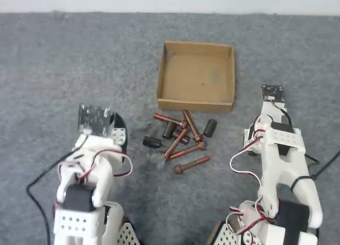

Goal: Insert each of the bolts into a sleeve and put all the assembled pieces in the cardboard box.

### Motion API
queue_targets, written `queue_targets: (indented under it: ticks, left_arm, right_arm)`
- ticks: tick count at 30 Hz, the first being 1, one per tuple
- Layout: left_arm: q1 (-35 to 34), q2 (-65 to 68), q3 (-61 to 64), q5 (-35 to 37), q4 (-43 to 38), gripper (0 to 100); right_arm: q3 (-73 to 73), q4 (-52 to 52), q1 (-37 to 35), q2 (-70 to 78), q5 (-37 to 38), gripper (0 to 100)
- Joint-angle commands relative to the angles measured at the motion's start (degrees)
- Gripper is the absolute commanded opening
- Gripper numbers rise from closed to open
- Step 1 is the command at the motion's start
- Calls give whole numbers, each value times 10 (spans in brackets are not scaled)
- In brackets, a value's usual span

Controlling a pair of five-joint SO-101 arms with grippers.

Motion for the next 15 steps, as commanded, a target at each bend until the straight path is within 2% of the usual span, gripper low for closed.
queue_targets:
  ticks: [1,8,12,15]
  left_arm:
    - [72,176,-102,-2,4,13]
    - [258,338,-129,-9,22,26]
    - [315,400,-128,-59,16,154]
    - [336,432,-128,-61,14,222]
  right_arm:
    - [-4,-12,7,-36,9,9]
    - [-3,-20,9,-36,10,9]
    - [-3,-20,9,-36,10,9]
    - [-3,-22,9,-36,10,9]
